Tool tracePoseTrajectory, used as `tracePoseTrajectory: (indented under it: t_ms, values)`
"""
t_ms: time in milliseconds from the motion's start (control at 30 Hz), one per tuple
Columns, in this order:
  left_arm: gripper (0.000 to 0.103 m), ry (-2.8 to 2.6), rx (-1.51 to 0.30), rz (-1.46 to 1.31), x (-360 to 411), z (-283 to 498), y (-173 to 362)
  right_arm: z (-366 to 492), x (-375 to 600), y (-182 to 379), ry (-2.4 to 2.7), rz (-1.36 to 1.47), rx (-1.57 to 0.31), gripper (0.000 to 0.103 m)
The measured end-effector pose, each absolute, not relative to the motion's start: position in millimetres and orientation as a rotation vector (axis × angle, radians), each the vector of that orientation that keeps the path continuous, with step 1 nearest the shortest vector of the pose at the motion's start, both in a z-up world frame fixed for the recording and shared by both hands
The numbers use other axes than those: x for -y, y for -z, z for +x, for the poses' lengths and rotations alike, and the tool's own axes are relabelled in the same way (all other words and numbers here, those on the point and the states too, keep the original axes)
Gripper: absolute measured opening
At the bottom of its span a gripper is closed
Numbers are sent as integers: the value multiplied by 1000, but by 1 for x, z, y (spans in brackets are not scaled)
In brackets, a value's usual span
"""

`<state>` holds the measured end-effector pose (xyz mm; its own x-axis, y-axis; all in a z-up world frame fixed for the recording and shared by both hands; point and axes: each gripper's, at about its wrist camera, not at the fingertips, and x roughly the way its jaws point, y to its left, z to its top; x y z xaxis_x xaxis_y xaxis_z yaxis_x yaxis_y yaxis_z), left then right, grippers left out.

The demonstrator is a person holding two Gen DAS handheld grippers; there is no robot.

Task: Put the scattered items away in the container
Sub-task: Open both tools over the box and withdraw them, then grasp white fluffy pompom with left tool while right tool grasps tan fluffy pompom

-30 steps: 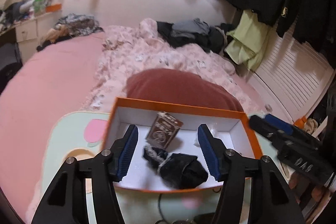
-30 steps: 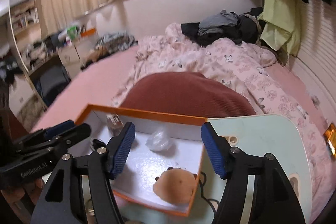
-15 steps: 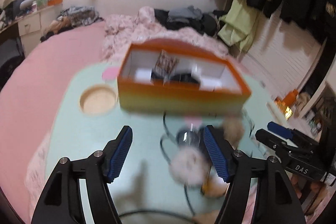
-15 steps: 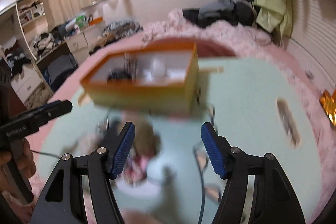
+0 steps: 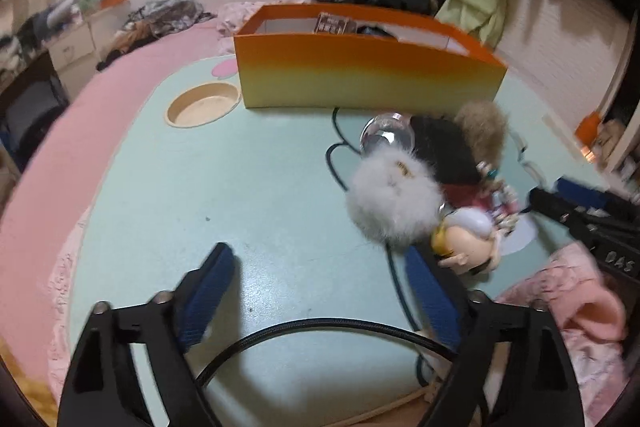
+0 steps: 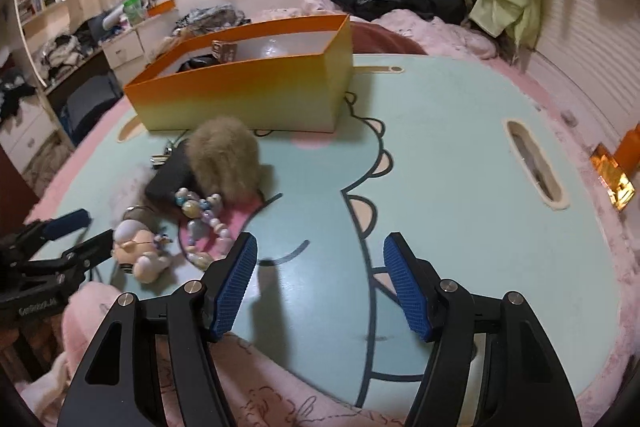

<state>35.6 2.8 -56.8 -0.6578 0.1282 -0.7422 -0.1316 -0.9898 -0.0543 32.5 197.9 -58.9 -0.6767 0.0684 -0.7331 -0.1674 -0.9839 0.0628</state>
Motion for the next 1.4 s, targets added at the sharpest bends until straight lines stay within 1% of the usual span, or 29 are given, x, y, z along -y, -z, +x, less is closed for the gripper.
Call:
tracePoseTrajectory:
  t_ms: [33,67,133,400,533,600,633,667,700,767,900,933,1033,1200,1333,1400]
  values:
    - [97,-2739,-13,-1219,-5,36,57,31,-194,60,-2736,-1203,-136,69]
    - [97,-2728,-9,-1212,-5,36,57,30,-190,62,-2717,-1206,-90,73]
    - [97,-2727,5,-1207,-2,38,57,30,-190,64,-2715,-1207,-84,77]
    - [93,-2678,145,-1125,6,38,46,32,-192,65,-2713,-1204,-92,79]
    - [82,-2657,191,-1114,2,25,40,32,-192,65,-2713,-1204,-92,79]
    - [80,-2641,236,-1127,2,17,41,32,-192,65,-2713,-1204,-92,79]
    - [78,-2630,245,-1131,1,14,41,32,-192,65,-2713,-1204,-92,79]
    - [72,-2621,252,-1133,0,13,42,32,-192,65,-2714,-1204,-92,79]
    - [70,-2611,254,-1140,-2,10,42,32,-192,65,-2713,-1204,-92,79]
    - [58,-2599,231,-1147,-8,9,43,32,-192,65,-2713,-1204,-92,79]
    - [46,-2587,138,-1138,-23,11,45,33,-192,65,-2713,-1204,-93,80]
    - [38,-2584,132,-1131,-24,12,45,32,-191,65,-2713,-1204,-93,80]
    - [35,-2580,193,-1108,-16,14,44,33,-192,65,-2714,-1203,-93,80]
    - [35,-2580,340,-1062,4,19,46,32,-192,64,-2721,-1200,-108,80]
    - [35,-2628,387,-1002,13,27,43,35,-199,59,-2805,-1180,-238,80]
    - [35,-2666,381,-961,14,33,39,34,-198,54,-2827,-1160,-262,80]
